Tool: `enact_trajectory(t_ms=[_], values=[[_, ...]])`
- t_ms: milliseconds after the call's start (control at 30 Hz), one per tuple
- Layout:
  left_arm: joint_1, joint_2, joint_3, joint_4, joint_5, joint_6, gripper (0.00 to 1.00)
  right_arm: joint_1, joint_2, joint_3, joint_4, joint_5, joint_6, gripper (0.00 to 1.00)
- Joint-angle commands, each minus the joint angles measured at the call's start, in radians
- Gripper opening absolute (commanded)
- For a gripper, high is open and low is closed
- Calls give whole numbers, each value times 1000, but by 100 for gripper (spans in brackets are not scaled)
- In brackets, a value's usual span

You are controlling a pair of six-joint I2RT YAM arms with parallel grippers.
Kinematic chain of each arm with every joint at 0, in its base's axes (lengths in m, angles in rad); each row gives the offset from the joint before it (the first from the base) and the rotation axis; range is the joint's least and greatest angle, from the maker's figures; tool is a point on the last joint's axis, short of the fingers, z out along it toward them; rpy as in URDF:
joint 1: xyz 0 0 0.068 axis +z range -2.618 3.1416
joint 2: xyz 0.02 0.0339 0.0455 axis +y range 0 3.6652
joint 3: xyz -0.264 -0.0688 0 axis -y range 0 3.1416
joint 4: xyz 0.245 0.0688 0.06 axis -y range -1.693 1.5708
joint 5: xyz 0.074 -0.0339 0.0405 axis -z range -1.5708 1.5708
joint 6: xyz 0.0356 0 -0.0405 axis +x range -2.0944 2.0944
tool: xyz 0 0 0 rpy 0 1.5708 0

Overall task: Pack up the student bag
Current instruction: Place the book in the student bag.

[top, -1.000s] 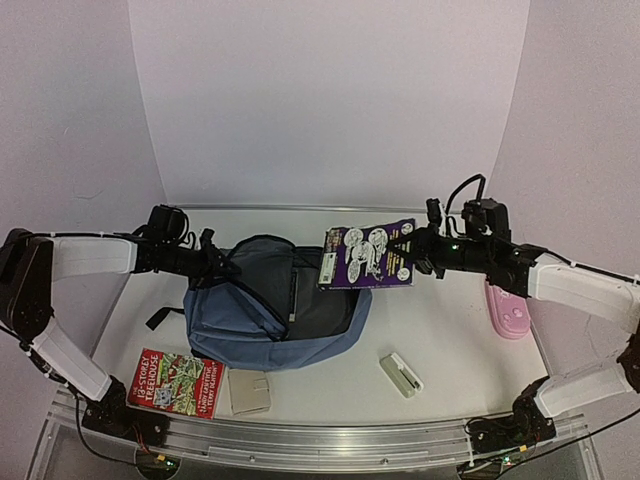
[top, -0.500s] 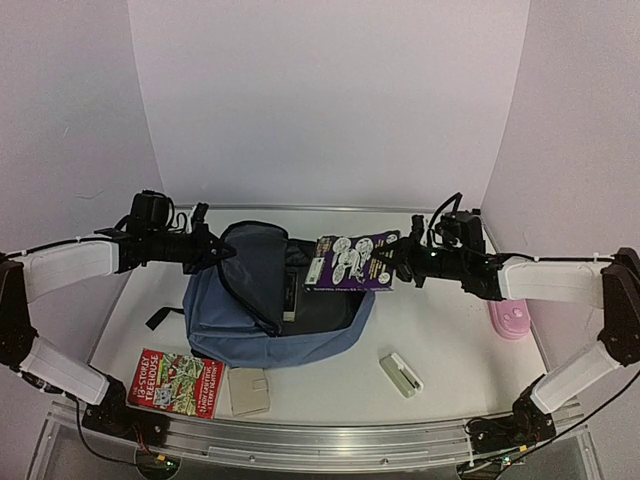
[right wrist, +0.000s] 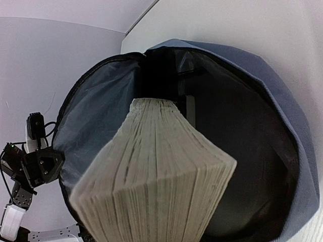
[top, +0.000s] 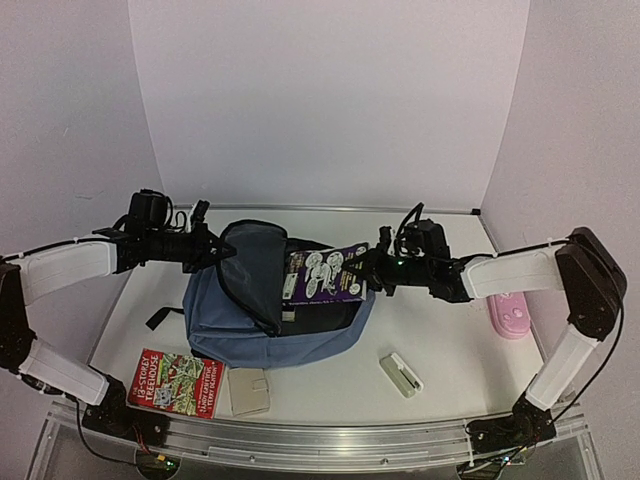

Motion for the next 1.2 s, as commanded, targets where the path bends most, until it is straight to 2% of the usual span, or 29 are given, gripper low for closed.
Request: enact_trajectory(t_ms=[0, 167, 333, 733, 933, 1033, 1167], values=[[2, -49, 27, 37, 25, 11, 0, 14, 68, 103, 135, 21, 8, 0], [2, -64, 39, 19, 23, 13, 0, 16, 131, 123, 144, 27, 11, 0], [2, -54, 67, -35, 30, 30, 0, 45, 216, 183, 129, -33, 1, 0], [2, -32, 65, -36, 54, 37, 0, 172, 475, 414, 34, 41, -21, 1], [2, -26, 56, -28, 62, 31, 0, 195, 546, 549, -107, 118, -98, 22], [2, -35, 52, -40, 56, 34, 0, 195, 504, 541, -189, 206, -155, 40], [2, -46, 44, -47, 47, 38, 0, 195, 427, 507, -285, 315, -220, 55]])
